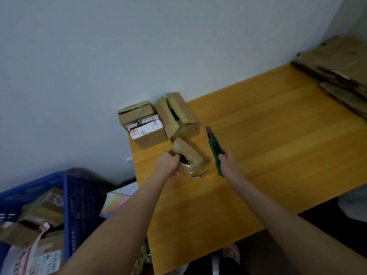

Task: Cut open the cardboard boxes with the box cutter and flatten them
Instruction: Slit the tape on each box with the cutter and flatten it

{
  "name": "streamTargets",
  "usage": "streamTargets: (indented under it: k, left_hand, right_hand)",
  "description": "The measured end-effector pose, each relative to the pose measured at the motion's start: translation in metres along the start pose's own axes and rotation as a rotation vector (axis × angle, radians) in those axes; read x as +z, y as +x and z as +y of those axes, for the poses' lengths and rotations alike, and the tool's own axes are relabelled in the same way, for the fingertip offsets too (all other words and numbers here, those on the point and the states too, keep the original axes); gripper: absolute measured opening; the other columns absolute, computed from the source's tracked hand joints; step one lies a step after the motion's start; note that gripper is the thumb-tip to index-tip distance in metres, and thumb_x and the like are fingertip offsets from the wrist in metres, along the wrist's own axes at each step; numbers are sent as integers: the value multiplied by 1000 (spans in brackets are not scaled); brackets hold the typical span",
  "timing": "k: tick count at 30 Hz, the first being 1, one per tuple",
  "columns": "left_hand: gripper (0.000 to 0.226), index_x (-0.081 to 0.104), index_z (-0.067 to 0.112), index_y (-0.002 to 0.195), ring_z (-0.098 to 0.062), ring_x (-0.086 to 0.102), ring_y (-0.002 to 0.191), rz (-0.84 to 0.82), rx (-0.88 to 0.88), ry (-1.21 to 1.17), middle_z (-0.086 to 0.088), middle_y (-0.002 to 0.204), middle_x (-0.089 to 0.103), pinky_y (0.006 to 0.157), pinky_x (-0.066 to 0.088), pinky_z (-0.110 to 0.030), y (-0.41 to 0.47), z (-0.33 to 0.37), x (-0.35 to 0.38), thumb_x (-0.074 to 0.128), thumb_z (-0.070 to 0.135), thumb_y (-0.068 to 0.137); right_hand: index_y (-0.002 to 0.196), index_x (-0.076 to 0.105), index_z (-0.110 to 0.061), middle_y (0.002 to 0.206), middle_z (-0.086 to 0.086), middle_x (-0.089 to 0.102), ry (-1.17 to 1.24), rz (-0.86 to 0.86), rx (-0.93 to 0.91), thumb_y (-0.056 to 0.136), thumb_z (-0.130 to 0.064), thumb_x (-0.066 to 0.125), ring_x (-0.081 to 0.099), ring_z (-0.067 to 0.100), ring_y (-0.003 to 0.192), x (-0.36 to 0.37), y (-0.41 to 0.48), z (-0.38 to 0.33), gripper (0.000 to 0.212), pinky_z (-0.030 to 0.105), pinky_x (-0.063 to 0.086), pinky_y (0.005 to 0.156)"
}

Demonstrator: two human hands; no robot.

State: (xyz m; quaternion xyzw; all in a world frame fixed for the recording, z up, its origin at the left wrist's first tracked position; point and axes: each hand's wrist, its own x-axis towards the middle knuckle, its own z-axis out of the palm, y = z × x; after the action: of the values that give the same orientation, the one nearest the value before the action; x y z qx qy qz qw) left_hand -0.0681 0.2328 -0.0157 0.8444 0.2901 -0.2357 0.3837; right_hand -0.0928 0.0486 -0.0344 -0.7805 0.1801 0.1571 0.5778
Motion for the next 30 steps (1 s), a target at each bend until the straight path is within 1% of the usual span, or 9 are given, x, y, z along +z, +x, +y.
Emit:
streamTargets:
  k: [2, 5, 8, 10, 12, 14, 19, 24, 30]
  left_hand:
    - [35, 57, -7, 110, -20, 61, 40, 30, 24, 92, -12, 60, 65, 43, 54, -30, -3, 2, -3, 50, 24, 96]
    - [31, 51, -5, 109, -25, 63, 47, 39, 22, 145, -15, 70, 65, 50, 57, -34, -9, 5, -2, 50, 23, 96]
    - [45, 34, 5, 131, -29, 65, 59, 45, 47, 135, -18, 95, 62, 54, 57, -36, -5, 2, 5, 51, 28, 97]
    - [64, 20, 16, 149, -40, 65, 93, 62, 148, 156, -24, 130, 49, 77, 58, -46, 0, -5, 11, 52, 37, 97]
    - [67, 15, 26, 154, -40, 47, 128, 73, 320, 216, -20, 153, 22, 105, 43, -46, 0, -13, 13, 50, 39, 99]
    - [62, 22, 29, 153, -33, 44, 132, 33, 486, 305, -13, 161, 3, 108, 39, -40, -5, -20, 9, 52, 33, 99]
    - [63, 37, 26, 147, -29, 59, 112, -13, 677, 647, -4, 162, 0, 89, 53, -38, 4, -28, -4, 63, 15, 90]
    - [12, 66, 19, 102, -17, 57, 83, 197, 794, 749, -2, 137, 38, 59, 46, -26, 4, -14, -7, 63, 20, 91]
    - [15, 66, 22, 98, -20, 56, 99, 210, 775, 801, 3, 101, 66, 71, 45, -30, 4, 1, -4, 51, 21, 97]
  right_hand:
    - [137, 41, -7, 103, 7, 52, -20, -12, 1, 105, -20, 31, 53, 20, 79, 9, -1, -2, 35, 27, 44, 58]
    - [131, 46, -4, 106, 9, 54, -2, -20, 38, 105, -23, 33, 54, 23, 90, 28, -2, 1, 35, 34, 47, 71]
    - [124, 49, -3, 105, 10, 56, 69, -15, 113, 104, -22, 36, 55, 25, 90, 43, -3, 6, 31, 42, 49, 81]
    - [125, 50, -4, 109, 13, 59, 79, 6, 137, 104, -22, 37, 58, 27, 93, 47, 1, 8, 31, 43, 51, 83]
    - [126, 50, -4, 114, 15, 59, 80, 35, 141, 104, -21, 36, 58, 27, 94, 49, 6, 6, 31, 40, 51, 81]
    - [127, 49, -4, 117, 16, 58, 69, 36, 139, 105, -20, 35, 58, 29, 98, 49, 12, 3, 31, 38, 49, 79]
    - [128, 49, -3, 108, 12, 57, 72, 26, 158, 104, -16, 37, 59, 30, 95, 47, 22, -1, 31, 42, 53, 81]
    - [131, 46, -3, 112, 12, 58, 31, 42, 124, 103, -13, 37, 57, 25, 92, 31, 17, 4, 30, 33, 48, 72]
    - [130, 44, -13, 93, 2, 61, 93, -5, -10, 98, -12, 46, 58, 12, 64, 4, -7, 12, 32, 27, 46, 54]
